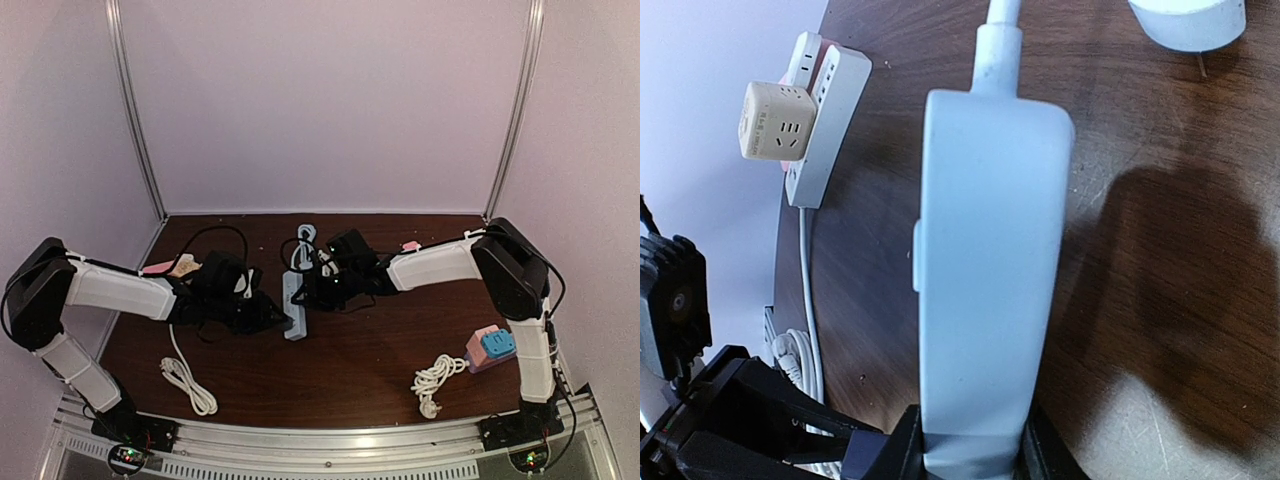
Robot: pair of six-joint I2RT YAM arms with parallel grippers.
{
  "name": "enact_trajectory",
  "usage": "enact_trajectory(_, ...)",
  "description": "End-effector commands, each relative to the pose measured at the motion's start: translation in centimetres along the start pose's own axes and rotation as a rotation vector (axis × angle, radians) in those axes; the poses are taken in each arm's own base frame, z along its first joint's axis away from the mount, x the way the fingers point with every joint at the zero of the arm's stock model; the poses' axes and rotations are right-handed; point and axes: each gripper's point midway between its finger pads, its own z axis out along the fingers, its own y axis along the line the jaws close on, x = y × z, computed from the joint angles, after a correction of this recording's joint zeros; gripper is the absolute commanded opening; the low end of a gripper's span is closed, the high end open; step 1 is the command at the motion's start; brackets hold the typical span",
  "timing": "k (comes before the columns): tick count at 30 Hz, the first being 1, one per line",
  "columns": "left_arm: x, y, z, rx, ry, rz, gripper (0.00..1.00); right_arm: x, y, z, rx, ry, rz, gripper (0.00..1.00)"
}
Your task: Pull the plug off the socket
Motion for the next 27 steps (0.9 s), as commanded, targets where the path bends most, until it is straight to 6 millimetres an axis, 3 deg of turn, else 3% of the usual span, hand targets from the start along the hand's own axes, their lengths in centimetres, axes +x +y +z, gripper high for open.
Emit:
enact_trajectory(1, -3.4, -4.5, -2.5, 0.126, -0.122, 0.08, 0.0, 1.6, -5.3, 1.1, 0.163, 0.029, -0.024, 0.0)
enact_trajectory(27, -4.4, -4.2, -5.2, 0.113, -0.124, 0.155, 0.0, 2.2, -9.2, 1.5, 0.241, 0.02, 0.03, 0.0)
